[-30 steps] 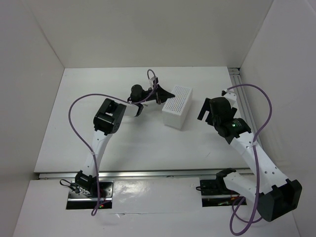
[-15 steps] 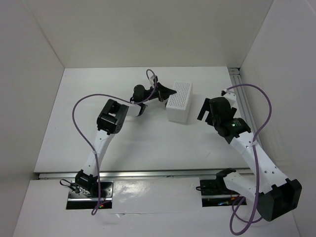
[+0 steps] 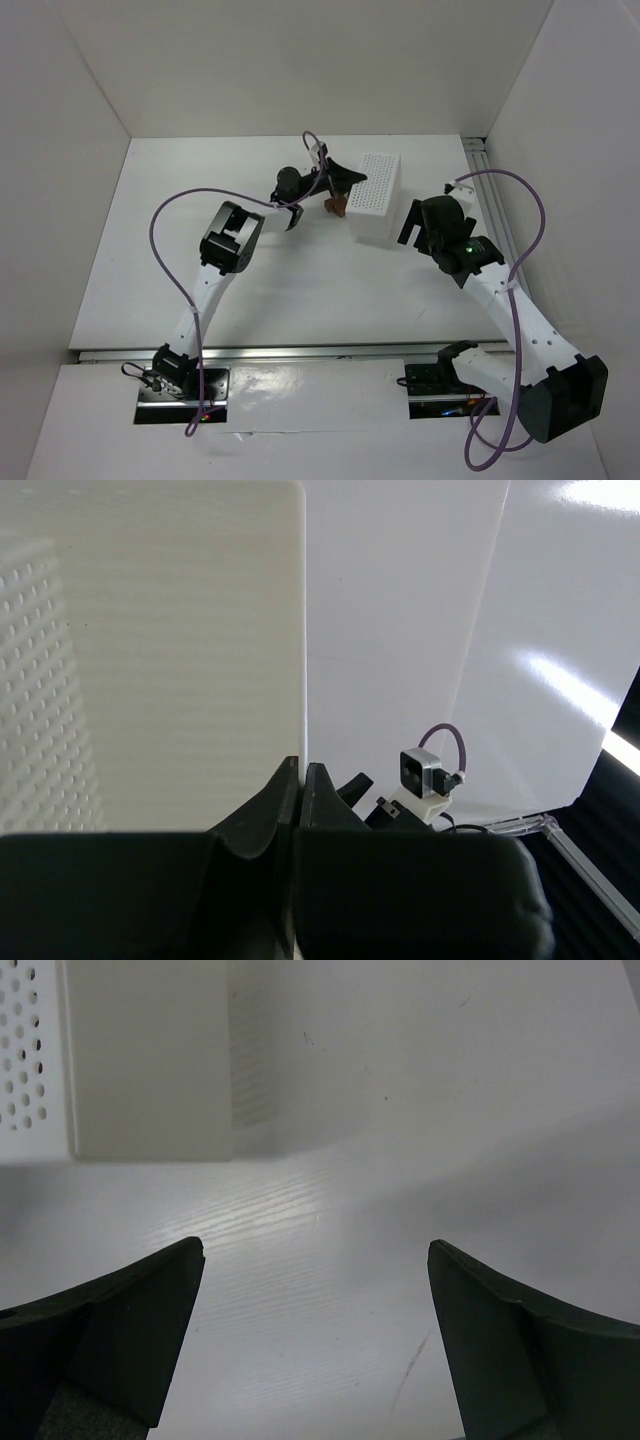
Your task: Build the wood block tower
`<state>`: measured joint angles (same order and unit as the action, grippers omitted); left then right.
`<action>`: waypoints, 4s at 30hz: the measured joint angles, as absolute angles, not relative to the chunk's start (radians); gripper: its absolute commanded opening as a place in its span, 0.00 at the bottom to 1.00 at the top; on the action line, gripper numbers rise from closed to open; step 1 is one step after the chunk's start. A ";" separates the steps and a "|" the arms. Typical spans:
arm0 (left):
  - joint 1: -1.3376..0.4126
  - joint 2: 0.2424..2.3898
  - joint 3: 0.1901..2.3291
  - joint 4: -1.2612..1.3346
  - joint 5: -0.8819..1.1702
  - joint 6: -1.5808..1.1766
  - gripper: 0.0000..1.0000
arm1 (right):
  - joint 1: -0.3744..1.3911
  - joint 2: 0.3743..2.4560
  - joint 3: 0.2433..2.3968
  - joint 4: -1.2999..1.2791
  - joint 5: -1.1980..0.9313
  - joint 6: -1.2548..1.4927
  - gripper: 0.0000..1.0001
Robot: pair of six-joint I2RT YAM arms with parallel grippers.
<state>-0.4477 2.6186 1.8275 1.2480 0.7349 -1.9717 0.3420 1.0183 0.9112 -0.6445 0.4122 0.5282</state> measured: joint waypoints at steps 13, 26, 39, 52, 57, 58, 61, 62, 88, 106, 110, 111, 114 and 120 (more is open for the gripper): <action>-0.498 2.661 1.877 1.241 0.765 -1.972 0.00 | 0.342 1.008 0.960 -0.675 0.429 0.525 1.00; -0.492 2.197 1.594 1.154 1.124 -1.858 0.00 | 0.342 0.974 1.171 -0.715 0.480 0.484 1.00; -0.253 1.895 1.931 -0.482 0.646 -0.590 0.00 | 0.342 0.981 1.190 -0.717 0.500 0.466 1.00; -0.236 1.905 1.939 -0.870 -0.031 -0.336 0.00 | 0.342 1.090 1.134 -0.686 0.445 0.461 1.00; -0.255 1.973 1.916 -0.852 -0.192 -0.340 0.00 | 0.342 1.179 1.133 -0.671 0.377 0.448 1.00; -0.257 1.994 1.911 -0.850 -0.216 -0.340 0.00 | 0.342 1.209 1.133 -0.669 0.359 0.445 1.00; -0.263 2.054 1.889 -0.843 -0.279 -0.339 0.00 | 0.342 1.294 1.133 -0.669 0.317 0.435 1.00; -0.263 2.069 1.878 -0.839 -0.290 -0.338 0.00 | 0.342 1.322 1.134 -0.669 0.305 0.432 1.00; 0.024 2.335 2.215 -0.847 -0.329 -0.261 0.90 | 0.351 1.627 1.266 -0.570 0.219 0.435 1.00; -0.351 1.787 1.832 -0.804 -0.203 -0.375 0.91 | 0.465 2.034 1.557 -0.446 0.229 0.480 1.00; -0.327 1.773 1.678 -0.779 -0.175 -0.429 0.90 | 0.465 2.146 1.644 -0.442 0.260 0.494 0.98; -0.327 1.773 1.655 -0.780 -0.171 -0.437 0.88 | 0.465 2.165 1.657 -0.442 0.266 0.498 0.95; -0.337 1.773 1.628 -0.779 -0.157 -0.458 0.88 | 0.465 2.189 1.667 -0.443 0.283 0.507 0.81; -0.348 1.758 1.628 -0.743 -0.152 -0.477 0.87 | 0.456 2.192 1.665 -0.441 0.322 0.516 0.60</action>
<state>-0.3477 1.7576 1.6279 -0.7429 -0.1524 -0.4774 0.4561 2.1918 1.6653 -0.4408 0.3218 0.5163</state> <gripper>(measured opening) 0.873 0.648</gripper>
